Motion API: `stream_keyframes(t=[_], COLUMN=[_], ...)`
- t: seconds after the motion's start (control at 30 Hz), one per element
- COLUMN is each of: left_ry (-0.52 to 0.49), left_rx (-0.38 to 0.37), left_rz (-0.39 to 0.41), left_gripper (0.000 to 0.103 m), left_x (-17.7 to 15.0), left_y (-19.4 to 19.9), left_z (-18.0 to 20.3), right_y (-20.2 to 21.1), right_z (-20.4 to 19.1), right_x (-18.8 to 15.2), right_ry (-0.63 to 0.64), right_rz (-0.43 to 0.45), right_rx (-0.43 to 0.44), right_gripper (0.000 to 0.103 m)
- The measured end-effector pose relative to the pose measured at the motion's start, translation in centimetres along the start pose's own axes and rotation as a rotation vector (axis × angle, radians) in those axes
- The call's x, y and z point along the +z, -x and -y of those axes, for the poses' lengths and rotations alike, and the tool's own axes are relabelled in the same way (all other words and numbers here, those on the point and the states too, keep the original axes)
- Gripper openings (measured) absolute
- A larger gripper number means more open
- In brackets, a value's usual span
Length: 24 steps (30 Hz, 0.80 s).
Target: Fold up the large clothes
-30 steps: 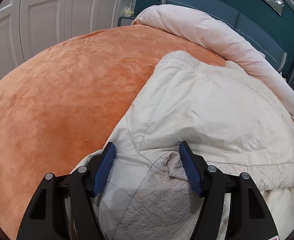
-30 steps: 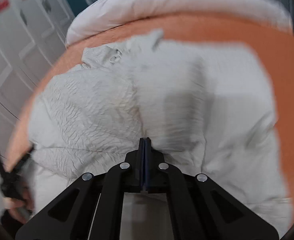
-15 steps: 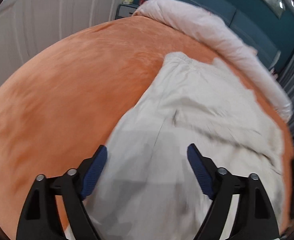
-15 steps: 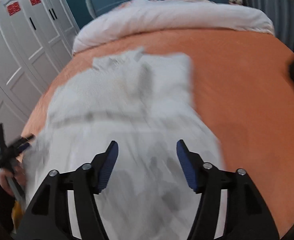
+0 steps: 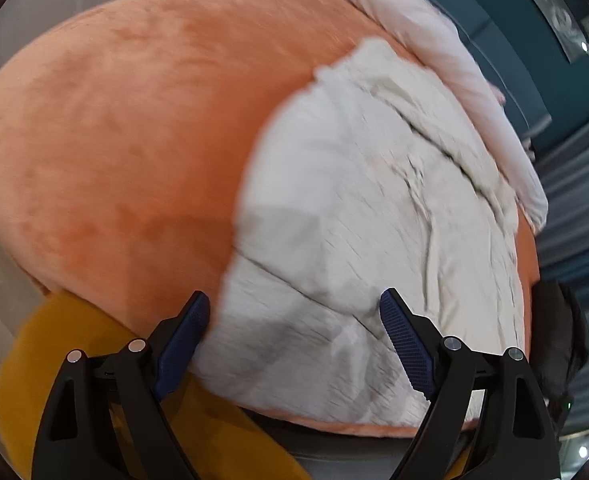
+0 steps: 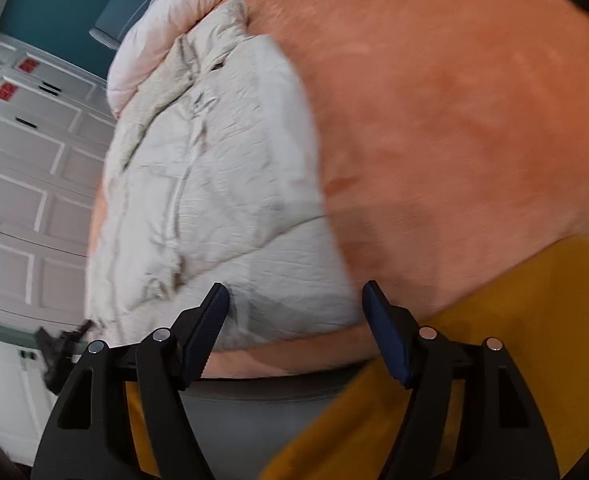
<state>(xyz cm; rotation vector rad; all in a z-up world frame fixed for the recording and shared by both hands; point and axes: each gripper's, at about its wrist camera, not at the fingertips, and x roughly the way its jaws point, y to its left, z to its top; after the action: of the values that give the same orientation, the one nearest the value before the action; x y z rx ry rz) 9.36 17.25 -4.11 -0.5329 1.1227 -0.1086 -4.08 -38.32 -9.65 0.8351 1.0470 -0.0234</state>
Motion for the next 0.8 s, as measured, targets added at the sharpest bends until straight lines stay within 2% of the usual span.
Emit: stream_keyframes(t=[0.07,0.13,0.2,0.27,0.3,0.33,0.37,0.43,0.53,0.63,0.8], left_ry=[-0.031,-0.037,-0.025,-0.051,-0.069,-0.096,-0.114,-0.135,-0.169,-0.216,-0.334], left_rx=[0.032,0.045,0.023,-0.002,-0.009,-0.013,-0.02,-0.048,-0.083,-0.108,-0.108], left_rz=[-0.008,0.001,-0.001,-0.015,-0.014,-0.007,-0.002,0.007,0.032,0.045,-0.006], left_gripper=[0.084,0.083,0.072,0.047,0.04,0.028,0.018,0.007,0.002,0.002,0.002], left_x=[0.0,0.0,0.1,0.2,0.2,0.3,0.3,0.4,0.6,0.1,-3.2], left_y=[-0.7,-1.0,-0.8,-0.5,-0.1,0.6,1.4,2.7,5.4,8.4,13.5], left_z=[0.9,1.1,1.4,1.8,2.1,2.6,2.7,3.2,4.0,5.0,6.3], right_y=[-0.6,-1.3,-1.5,-0.9,-0.6,-0.2,0.4,1.5,3.7,5.8,8.9], right_z=[-0.9,-1.4,-1.9,-1.9,-2.2,-2.5,-3.1,-4.0,-5.5,-6.7,-8.1], right_x=[-0.1,-0.1,-0.4,-0.6,-0.7,-0.8,-0.8,-0.9,-0.8,-1.0,-3.7], right_ry=[0.004,0.0,0.011,0.031,0.045,0.065,0.094,0.128,0.185,0.252,0.43], right_rz=[0.014,0.022,0.03,0.021,0.024,0.029,0.039,0.05,0.064,0.04,-0.111], right_rx=[-0.01,-0.024,-0.02,0.008,0.018,0.028,0.03,0.035,0.046,0.034,-0.071], right_gripper=[0.075,0.076,0.07,0.044,0.036,0.024,0.019,0.015,0.012,0.011,0.01])
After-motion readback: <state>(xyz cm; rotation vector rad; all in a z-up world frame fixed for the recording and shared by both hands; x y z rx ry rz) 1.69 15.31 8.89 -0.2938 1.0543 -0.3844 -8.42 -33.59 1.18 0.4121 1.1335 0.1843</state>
